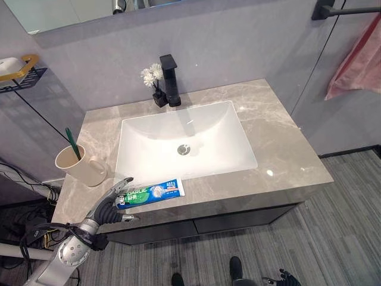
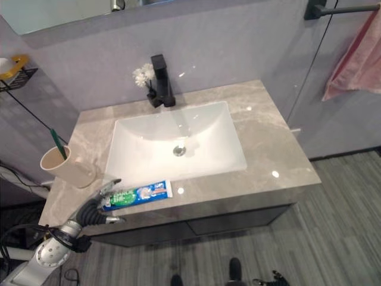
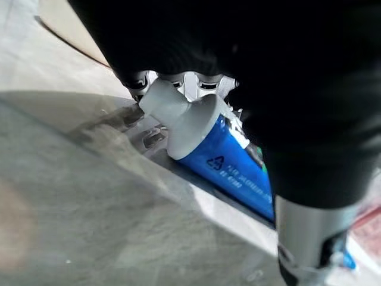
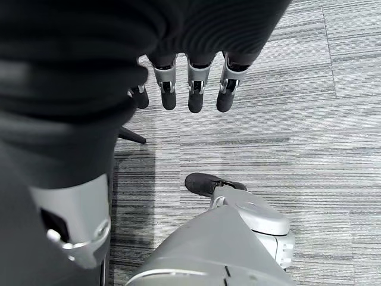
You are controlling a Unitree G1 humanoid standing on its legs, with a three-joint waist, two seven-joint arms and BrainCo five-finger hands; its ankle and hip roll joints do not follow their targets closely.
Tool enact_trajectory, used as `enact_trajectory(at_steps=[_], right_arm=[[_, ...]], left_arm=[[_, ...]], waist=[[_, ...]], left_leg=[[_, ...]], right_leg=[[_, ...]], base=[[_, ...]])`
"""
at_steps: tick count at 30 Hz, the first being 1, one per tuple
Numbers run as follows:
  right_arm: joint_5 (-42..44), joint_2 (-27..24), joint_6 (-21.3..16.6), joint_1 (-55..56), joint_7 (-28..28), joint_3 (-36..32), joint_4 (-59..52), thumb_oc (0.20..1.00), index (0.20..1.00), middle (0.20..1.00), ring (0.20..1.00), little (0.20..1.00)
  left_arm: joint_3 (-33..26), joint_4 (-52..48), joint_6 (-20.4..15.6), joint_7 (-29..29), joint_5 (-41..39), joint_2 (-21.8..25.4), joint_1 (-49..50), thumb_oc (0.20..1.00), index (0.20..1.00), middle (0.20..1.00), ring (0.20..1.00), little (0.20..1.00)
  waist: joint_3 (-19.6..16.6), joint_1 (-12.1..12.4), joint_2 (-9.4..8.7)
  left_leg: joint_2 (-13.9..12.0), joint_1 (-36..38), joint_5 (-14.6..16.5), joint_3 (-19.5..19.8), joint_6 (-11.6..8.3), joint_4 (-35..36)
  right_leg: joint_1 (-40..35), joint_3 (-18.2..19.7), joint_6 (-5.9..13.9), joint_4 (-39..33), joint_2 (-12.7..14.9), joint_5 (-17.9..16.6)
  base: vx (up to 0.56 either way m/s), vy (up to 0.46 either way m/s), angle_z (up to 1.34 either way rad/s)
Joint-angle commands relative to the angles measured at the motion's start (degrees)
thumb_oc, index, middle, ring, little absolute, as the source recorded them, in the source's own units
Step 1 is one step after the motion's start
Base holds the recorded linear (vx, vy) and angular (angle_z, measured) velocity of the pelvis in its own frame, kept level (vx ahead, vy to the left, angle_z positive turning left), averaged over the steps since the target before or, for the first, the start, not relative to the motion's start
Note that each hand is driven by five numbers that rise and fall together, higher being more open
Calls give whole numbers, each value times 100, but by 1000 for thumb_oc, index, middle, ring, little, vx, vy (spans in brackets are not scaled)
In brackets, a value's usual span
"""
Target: Put brush and paste in cup on sink, flatten towel.
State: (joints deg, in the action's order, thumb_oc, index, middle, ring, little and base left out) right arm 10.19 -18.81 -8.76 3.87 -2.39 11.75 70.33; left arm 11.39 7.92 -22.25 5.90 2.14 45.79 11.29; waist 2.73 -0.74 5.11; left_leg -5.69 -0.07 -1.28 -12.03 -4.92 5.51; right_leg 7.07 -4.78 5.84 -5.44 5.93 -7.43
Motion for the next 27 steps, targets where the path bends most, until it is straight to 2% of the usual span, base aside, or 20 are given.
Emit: enact_trajectory(at_steps=[1,14,24,25,27], right_arm=[[-85,172,-76,-187,-19,211,69,1000,1000,1000,1000,1000],[-178,148,-72,-183,0,292,16,1000,1000,1000,1000,1000],[-203,133,-100,-200,-86,331,34,1000,1000,1000,1000,1000],[-204,136,-107,-193,-93,332,19,1000,1000,1000,1000,1000],[-203,120,-113,-183,-116,306,25,1000,1000,1000,1000,1000]], left_arm=[[-403,78,41,-74,-303,16,-177,1000,1000,1000,1000,1000],[-251,42,68,-137,-44,143,-281,1000,1000,1000,1000,1000],[175,123,-9,-112,927,494,-439,1000,1000,1000,1000,1000],[219,138,-18,-102,1038,531,-456,956,956,956,956,956],[308,154,-28,-82,1206,589,-496,818,818,818,818,818]], waist=[[180,-25,-297],[216,-30,-305],[220,-39,-303],[215,-43,-303],[206,-45,-295]], left_leg=[[-29,-6,-230,157,-90,-51],[-61,-50,-248,150,-120,-51],[-89,-4,-220,75,-135,-51],[-90,5,-218,66,-141,-51],[-96,15,-219,60,-149,-51]], right_leg=[[-170,162,548,44,427,-190],[-116,168,536,44,405,-175],[-93,236,549,44,389,-161],[-99,239,551,44,385,-155],[-108,247,557,44,380,-147]], base=[[0,0,0],[0,-3,-2],[0,0,-1],[0,0,0],[0,0,0]])
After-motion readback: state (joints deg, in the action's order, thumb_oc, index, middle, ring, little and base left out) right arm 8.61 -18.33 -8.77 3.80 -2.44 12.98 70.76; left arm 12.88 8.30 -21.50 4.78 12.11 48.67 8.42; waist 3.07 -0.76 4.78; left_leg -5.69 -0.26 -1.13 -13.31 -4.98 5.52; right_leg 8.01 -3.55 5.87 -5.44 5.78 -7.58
